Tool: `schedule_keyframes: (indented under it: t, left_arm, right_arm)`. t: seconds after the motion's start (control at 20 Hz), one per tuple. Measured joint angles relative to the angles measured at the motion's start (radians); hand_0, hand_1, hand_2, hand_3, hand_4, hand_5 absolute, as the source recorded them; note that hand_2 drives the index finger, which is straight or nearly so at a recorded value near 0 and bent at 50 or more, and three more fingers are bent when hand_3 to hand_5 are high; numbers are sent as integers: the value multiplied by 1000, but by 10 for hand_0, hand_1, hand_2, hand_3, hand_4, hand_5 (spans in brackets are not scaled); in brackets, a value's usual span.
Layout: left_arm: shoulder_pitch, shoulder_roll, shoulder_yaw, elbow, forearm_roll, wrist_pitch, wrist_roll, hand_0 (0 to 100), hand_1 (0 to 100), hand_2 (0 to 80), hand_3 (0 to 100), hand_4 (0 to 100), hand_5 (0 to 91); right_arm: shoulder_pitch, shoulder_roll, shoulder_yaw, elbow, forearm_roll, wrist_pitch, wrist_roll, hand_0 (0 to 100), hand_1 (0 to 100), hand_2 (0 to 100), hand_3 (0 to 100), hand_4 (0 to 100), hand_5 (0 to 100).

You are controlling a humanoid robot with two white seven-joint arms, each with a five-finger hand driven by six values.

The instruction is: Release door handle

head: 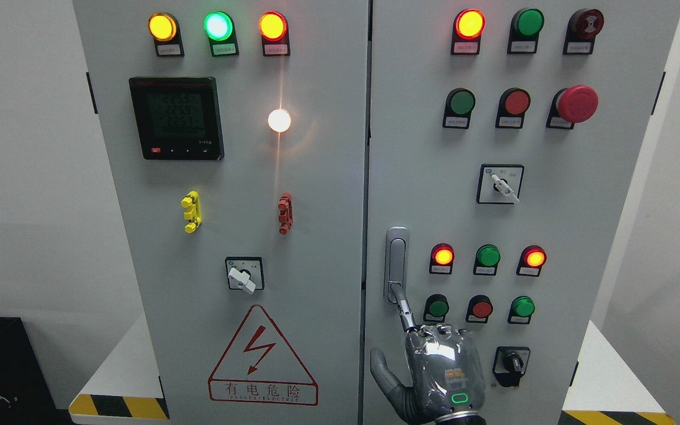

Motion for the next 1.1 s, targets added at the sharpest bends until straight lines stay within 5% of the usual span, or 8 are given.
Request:
schedule_keyframes:
  t: [1.1]
  left_arm:
    - [0, 0, 0, 0, 0, 0, 0, 120, 556, 0, 0, 0, 0]
  right_arm:
    - [11, 1, 2, 1, 0, 2, 2, 494, 262, 70, 1000, 981, 1000]
